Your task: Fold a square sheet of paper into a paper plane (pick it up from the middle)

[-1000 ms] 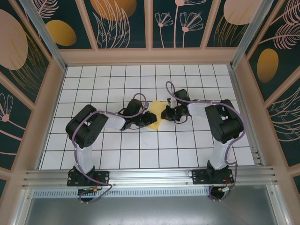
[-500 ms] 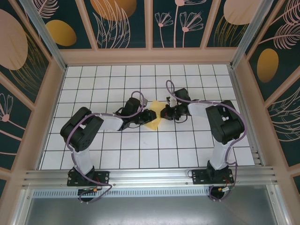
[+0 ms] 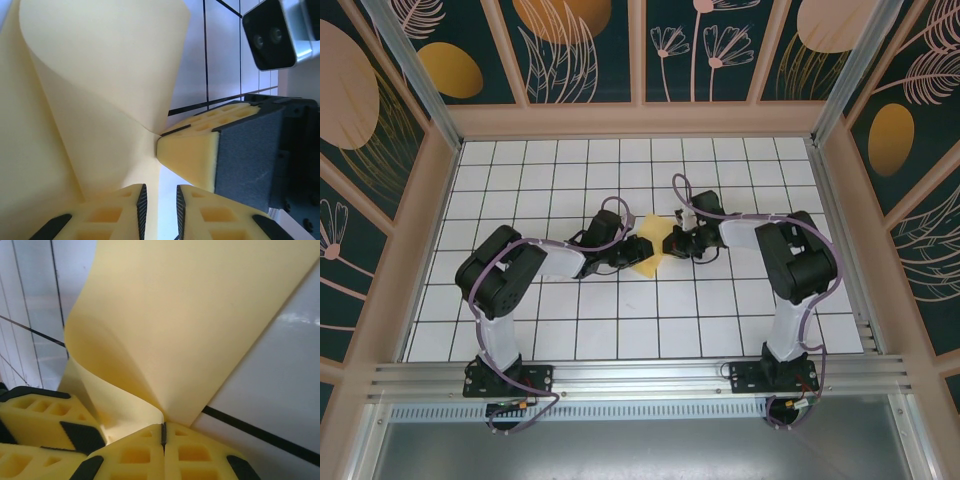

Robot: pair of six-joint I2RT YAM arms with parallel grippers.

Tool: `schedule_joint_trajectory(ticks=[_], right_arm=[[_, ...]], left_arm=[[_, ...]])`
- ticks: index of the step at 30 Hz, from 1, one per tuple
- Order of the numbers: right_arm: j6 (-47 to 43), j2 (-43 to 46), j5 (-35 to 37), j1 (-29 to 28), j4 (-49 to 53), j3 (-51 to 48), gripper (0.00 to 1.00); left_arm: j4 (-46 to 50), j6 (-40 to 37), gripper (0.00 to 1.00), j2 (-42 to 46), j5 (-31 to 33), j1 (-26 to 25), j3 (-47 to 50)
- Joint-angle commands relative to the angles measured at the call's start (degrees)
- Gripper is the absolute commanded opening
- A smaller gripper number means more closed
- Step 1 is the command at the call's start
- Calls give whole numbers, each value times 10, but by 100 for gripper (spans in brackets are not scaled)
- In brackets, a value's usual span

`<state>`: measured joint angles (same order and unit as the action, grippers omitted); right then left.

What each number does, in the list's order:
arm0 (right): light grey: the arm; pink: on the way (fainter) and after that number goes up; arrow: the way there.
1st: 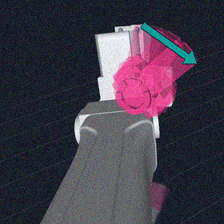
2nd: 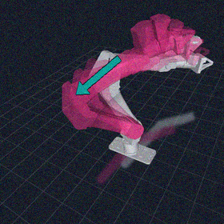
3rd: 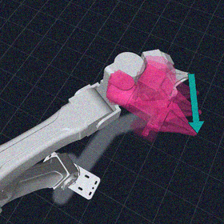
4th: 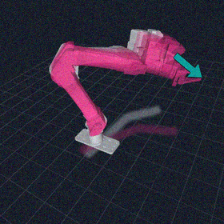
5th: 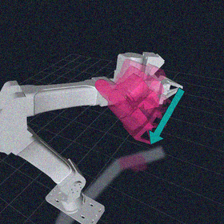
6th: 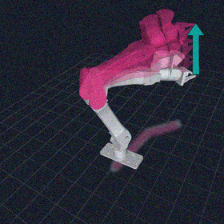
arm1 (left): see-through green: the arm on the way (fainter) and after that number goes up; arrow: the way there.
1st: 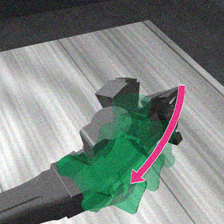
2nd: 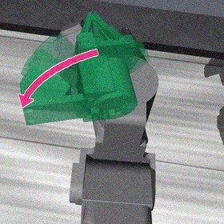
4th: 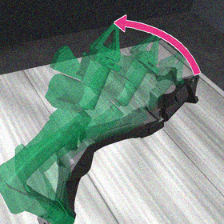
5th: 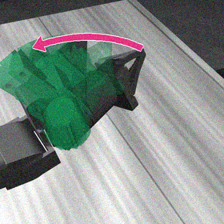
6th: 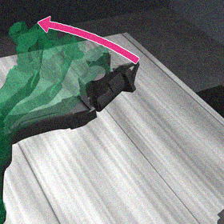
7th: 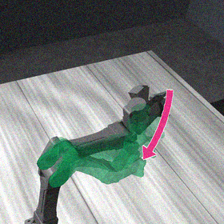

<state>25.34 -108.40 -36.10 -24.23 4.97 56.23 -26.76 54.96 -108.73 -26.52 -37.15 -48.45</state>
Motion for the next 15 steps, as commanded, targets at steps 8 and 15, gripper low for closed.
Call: schedule_joint_trajectory(ticks=[8,15], right_arm=[[-19,-19,2,-6,5,22,4],[-20,-22,3,-7,7,26,4]], left_arm=[[14,-7,25,-16,-3,-3,-16],[50,-14,24,-26,14,-2,-25]])
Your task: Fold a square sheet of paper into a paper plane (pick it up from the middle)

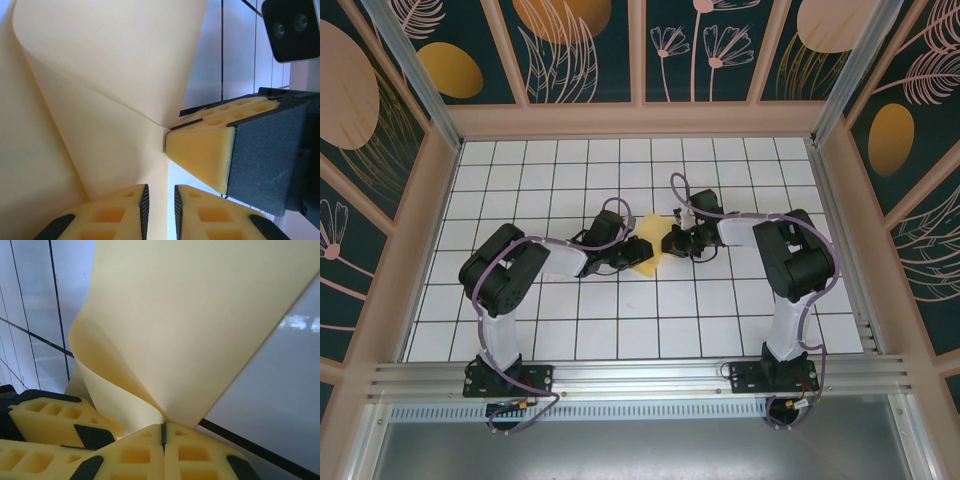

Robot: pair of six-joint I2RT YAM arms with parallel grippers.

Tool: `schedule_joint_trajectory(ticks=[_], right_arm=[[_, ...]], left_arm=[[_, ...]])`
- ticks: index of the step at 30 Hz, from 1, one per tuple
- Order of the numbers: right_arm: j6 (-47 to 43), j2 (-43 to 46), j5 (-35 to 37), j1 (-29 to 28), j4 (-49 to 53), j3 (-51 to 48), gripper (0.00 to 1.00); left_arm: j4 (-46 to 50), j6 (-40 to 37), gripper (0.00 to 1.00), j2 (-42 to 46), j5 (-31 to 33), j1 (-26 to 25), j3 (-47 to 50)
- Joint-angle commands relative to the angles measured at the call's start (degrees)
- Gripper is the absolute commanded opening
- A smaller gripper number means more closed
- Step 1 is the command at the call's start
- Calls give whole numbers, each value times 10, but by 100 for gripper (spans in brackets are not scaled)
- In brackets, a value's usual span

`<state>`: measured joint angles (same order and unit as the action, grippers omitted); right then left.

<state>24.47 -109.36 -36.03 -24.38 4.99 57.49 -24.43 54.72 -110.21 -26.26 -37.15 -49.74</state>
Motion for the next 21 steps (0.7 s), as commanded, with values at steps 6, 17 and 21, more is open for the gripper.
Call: schedule_joint_trajectory(ticks=[6,17,21], right_arm=[[-11,-7,18,-6,17,14,4],[3,71,73,-8,21,4,15],[1,67,69,-22,23,7,14]], left_arm=[[47,-16,22,-14,15,-2,-12],[91,-29,19,-24,35,-4,-15],[96,-29,19,-26,39,-3,-17]])
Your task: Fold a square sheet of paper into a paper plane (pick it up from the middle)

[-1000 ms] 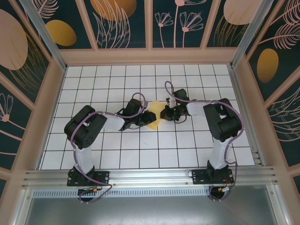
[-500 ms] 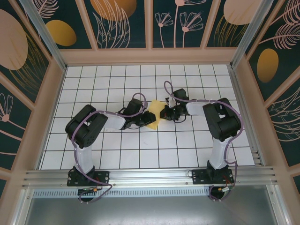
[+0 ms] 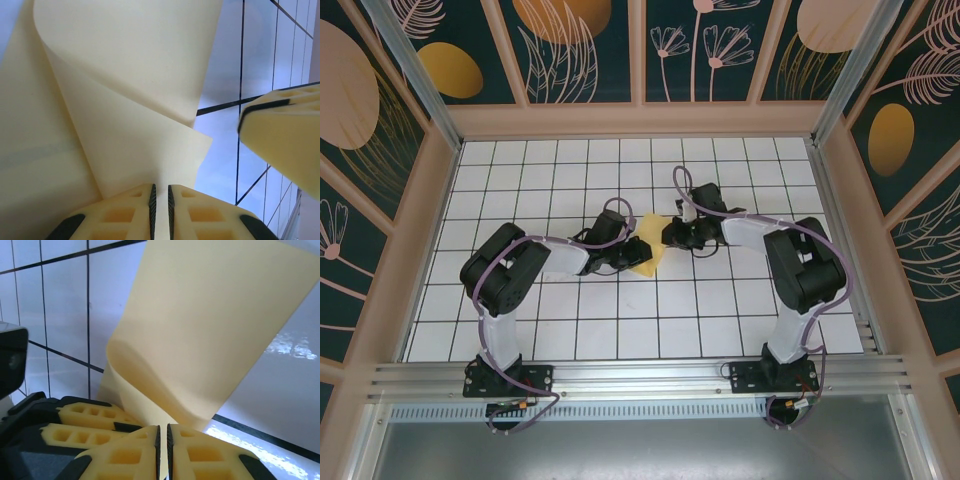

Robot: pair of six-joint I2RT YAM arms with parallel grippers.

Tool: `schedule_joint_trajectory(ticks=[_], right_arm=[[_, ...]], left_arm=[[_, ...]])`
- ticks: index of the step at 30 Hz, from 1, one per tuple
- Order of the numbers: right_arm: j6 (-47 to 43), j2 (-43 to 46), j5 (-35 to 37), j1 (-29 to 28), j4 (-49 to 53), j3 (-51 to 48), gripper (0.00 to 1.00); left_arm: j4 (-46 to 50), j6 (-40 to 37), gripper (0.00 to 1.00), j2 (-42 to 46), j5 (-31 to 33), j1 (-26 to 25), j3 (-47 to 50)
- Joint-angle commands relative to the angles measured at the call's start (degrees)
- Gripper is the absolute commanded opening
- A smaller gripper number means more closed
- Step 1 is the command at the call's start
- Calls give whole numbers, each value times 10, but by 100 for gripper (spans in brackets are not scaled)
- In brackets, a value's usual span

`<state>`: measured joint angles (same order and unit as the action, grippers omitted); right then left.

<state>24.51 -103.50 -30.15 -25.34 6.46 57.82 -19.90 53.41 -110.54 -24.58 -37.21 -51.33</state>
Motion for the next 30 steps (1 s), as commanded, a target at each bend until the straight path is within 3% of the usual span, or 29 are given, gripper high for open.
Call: schedule_joint_trajectory(ticks=[1,16,30], right_arm=[[2,8,14,-17,8,3,13],[-9,-47,-17,-25,13,17,6],[-25,-81,26,-25,49,23,6]], left_arm=[[55,-16,18,-24,25,-3,-2],[88,16,14,-26,65,-3,-5],[63,11,15,11,42,-3,-10]])
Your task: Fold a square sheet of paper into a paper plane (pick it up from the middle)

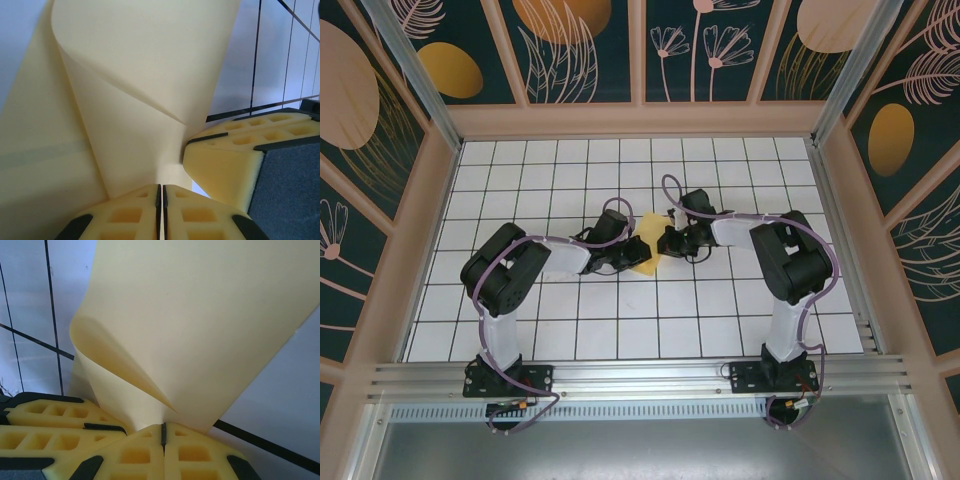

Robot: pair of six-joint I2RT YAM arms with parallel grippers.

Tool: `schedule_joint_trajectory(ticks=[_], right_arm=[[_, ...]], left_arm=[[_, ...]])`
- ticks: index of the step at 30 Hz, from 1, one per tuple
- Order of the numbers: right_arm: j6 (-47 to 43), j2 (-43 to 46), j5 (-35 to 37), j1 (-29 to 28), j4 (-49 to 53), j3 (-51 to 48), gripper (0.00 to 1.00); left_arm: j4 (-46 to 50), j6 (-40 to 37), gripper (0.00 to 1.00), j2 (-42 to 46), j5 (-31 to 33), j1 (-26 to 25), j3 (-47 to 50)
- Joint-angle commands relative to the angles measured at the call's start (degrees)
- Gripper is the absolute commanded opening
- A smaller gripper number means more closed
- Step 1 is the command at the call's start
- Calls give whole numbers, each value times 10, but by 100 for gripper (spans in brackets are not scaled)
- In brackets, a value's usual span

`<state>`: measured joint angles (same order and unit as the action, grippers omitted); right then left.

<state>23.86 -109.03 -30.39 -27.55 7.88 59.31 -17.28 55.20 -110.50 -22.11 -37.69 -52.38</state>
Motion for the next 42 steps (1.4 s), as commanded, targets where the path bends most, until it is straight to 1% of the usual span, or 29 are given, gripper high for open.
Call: schedule_joint_trajectory(ticks=[1,4,6,10,13,17,26,32,36,42], right_arm=[[-22,-27,37,-3,42,9,5],[-31,-32,48,-3,54,11,5],[-33,-34,51,-3,57,11,5],[-35,-37,54,-3,58,12,5],[-36,-38,55,-3,60,13,5],[-38,-37,54,-4,61,15,5],[-40,-41,56,-3,61,13,5],[-49,-50,78,-4,75,13,5],[-60,-57,99,-4,86,12,4],[-74,-65,123,-4,96,10,3]], left_arm=[[35,-12,17,23,19,2,-3],[24,-26,19,52,25,2,-13],[28,-35,20,56,34,2,-23],[63,-51,19,35,60,2,-53],[75,-50,18,14,62,3,-68],[90,-46,17,-7,70,3,-77],[128,-45,16,-26,96,4,-86],[144,-37,15,-30,118,11,-87],[151,-35,16,-31,127,18,-90],[160,-44,18,-42,129,33,-111]])
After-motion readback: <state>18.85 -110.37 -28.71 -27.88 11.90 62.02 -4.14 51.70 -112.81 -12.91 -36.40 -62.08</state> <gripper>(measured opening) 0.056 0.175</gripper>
